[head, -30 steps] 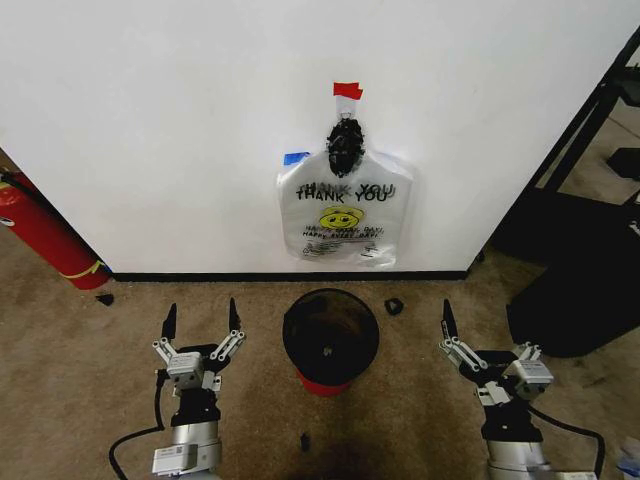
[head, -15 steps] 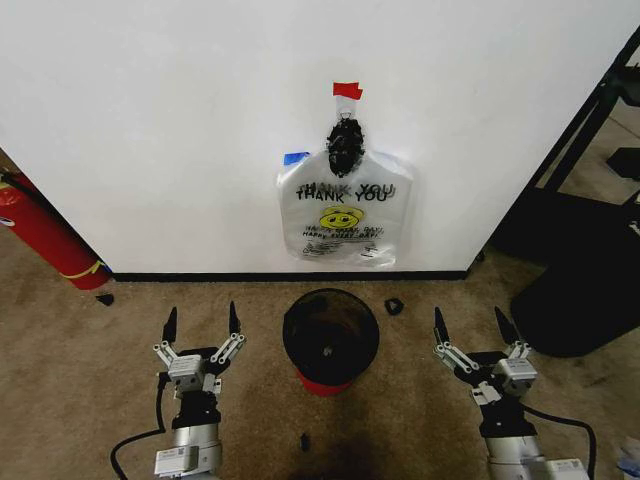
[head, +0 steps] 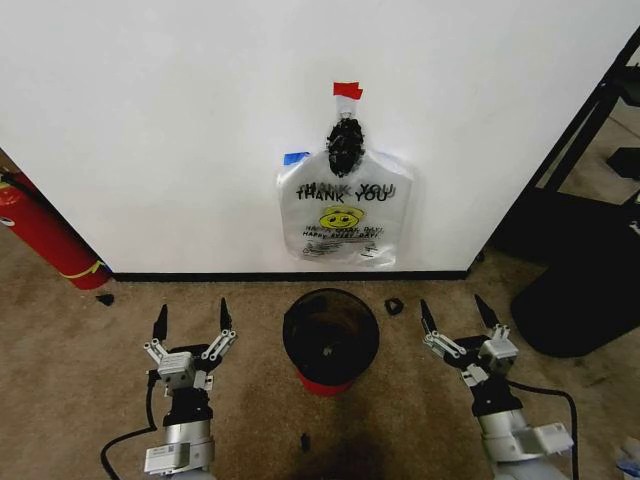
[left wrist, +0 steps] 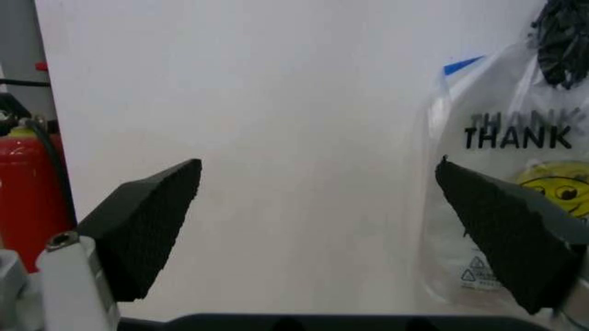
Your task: Pick up the garbage bag from the wall and place it over the trash bin.
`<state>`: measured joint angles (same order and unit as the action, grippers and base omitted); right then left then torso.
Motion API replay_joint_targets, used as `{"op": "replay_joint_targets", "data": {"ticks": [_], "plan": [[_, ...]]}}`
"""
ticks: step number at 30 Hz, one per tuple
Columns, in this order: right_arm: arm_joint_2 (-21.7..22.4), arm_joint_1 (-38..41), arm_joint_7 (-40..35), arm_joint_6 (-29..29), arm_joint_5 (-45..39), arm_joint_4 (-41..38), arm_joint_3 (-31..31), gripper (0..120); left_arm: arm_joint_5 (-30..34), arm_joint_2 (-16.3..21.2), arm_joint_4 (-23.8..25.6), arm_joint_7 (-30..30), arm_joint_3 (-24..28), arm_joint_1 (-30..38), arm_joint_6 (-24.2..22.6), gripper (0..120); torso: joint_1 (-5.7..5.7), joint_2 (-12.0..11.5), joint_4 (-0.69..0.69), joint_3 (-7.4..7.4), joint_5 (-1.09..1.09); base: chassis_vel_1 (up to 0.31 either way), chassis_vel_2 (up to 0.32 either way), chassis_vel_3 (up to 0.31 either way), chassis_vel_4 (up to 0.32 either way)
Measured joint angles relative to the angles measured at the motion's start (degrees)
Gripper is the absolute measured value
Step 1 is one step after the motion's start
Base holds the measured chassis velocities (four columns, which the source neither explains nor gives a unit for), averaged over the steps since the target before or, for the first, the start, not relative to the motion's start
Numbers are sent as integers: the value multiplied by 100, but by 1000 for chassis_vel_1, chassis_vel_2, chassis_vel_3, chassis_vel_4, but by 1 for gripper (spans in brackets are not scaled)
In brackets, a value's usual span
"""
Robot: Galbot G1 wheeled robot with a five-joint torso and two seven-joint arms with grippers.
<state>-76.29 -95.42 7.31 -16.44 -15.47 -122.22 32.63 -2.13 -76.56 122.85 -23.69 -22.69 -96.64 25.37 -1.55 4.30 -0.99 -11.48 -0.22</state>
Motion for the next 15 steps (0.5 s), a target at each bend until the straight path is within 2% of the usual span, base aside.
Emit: {"op": "replay_joint_targets", "data": {"ticks": [15], "plan": [[485, 868, 230, 143, -244, 533, -367, 100, 80, -31, 53, 3, -138, -56, -53, 100, 0, 0, 0, 0, 0, 0, 0, 0, 0]]}}
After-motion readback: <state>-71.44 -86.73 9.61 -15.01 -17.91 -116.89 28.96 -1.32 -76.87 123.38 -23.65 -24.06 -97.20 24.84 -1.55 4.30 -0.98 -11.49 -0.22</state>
